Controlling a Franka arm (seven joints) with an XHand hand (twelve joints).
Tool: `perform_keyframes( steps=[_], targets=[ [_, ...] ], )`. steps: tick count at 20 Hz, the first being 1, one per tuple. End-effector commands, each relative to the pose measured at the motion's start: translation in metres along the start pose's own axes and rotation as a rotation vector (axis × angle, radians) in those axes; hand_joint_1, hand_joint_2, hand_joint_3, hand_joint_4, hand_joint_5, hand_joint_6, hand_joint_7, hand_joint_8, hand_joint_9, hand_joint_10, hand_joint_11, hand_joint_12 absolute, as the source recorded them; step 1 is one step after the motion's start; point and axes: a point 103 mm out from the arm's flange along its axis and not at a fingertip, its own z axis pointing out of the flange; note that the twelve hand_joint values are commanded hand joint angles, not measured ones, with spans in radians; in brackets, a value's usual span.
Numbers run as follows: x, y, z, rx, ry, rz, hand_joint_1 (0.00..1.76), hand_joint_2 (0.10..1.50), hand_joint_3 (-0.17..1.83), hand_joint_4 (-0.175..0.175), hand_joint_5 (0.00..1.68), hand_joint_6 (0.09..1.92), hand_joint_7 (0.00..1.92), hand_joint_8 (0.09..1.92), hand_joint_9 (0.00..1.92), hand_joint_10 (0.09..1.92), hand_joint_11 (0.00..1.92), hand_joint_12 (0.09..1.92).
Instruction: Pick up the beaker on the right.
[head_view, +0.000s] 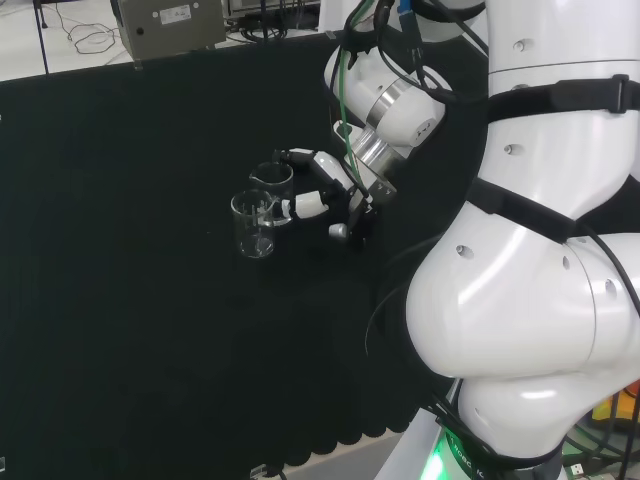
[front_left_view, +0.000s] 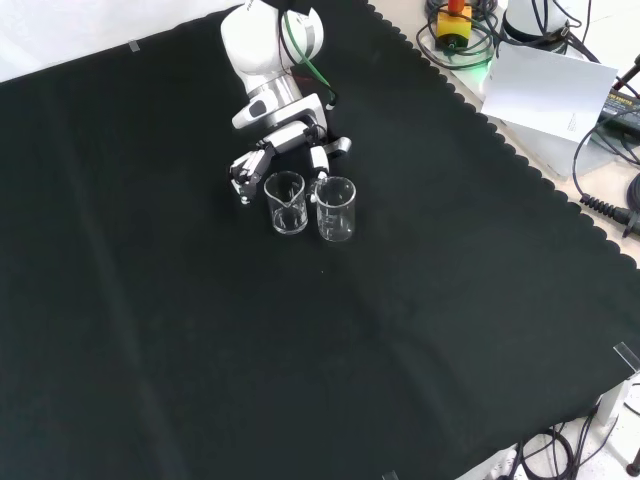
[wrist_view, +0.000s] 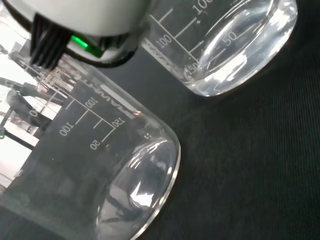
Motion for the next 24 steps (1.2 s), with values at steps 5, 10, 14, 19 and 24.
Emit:
perform_keyframes(
  steps=[5, 10, 14, 19, 24],
  targets=[
    [-0.002, 0.006, 0.004, -0.01, 0.036, 0.019, 0.84, 0.5, 0.57, -0.081, 0.49, 0.19, 0.39, 0.81, 0.47, 0.69, 0.05, 1.42],
    [-0.001, 0.007, 0.003, -0.016, 0.038, 0.017, 0.84, 0.51, 0.55, -0.083, 0.48, 0.23, 0.4, 0.82, 0.52, 0.69, 0.08, 1.41],
    [-0.004, 0.007, -0.002, -0.026, 0.03, 0.026, 0.85, 0.52, 0.54, -0.084, 0.47, 0.27, 0.41, 0.82, 0.53, 0.68, 0.09, 1.41],
    [-0.004, 0.006, -0.004, -0.014, 0.023, 0.016, 0.86, 0.54, 0.53, -0.085, 0.44, 0.36, 0.42, 0.82, 0.54, 0.67, 0.1, 1.4],
    [0.005, 0.009, 0.008, 0.018, 0.047, -0.012, 0.85, 0.53, 0.53, -0.085, 0.4, 0.44, 0.42, 0.82, 0.54, 0.66, 0.1, 1.41]
  ],
)
